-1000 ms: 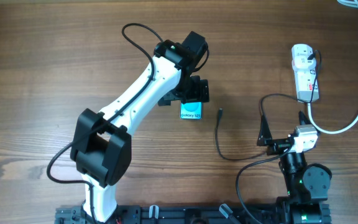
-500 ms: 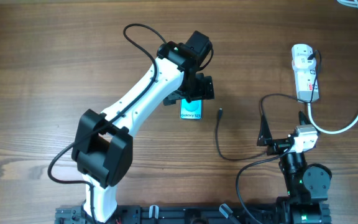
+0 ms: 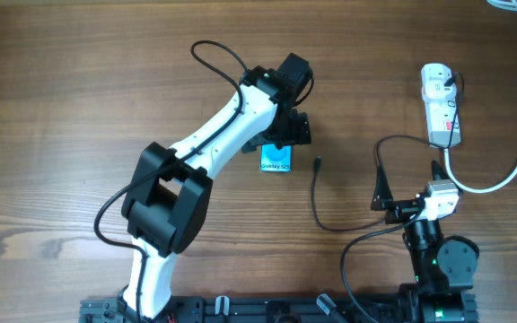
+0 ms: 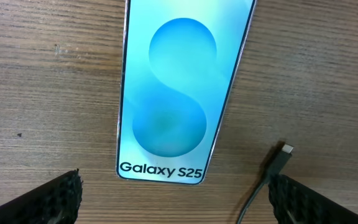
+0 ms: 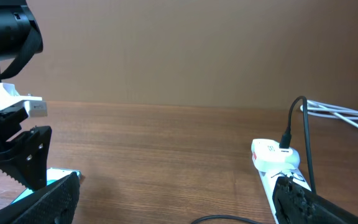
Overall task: Plug charger to phone and switch on socket
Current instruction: 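Lower the left gripper and close it on the phone's long edges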
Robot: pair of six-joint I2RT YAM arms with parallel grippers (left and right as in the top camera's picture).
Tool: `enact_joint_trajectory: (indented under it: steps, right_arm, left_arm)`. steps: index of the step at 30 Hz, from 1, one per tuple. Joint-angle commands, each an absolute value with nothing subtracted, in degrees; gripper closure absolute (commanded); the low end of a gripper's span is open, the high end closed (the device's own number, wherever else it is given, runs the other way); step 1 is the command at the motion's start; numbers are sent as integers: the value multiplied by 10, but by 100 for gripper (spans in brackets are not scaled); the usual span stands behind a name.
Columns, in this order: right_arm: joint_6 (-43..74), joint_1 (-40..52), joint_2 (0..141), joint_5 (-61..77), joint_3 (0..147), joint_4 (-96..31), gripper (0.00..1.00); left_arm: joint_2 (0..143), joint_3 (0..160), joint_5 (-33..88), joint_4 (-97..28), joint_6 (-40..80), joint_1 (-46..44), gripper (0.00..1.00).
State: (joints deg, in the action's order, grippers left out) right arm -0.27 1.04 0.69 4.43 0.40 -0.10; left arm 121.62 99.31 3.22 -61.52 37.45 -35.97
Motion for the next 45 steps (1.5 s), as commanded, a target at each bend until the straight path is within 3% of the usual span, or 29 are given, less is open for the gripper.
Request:
enact_joint_trajectory:
  steps: [1,12,18,34,39,45]
  right_arm:
    - [1,13,4,37,3,0,0]
    - [2,13,4,37,3,1,0]
    - [1,13,4,37,3,0,0]
    - [2,13,4,37,3,0,0]
    - [2,13,4,37,3,1,0]
    - [1,13,4,37,3,1,0]
  left_arm:
    - [1221,983,20,-593,384,-367,0]
    - [1221,962,-62,-541,374,-378,0]
    - [1229,956,-61,-518,287,-378,0]
    - [1274,948,-46,-503,287,-378,0]
    - [1276,952,-38,-524,290,-375,0]
    - [1276,1047,55,-620,275,-332,0]
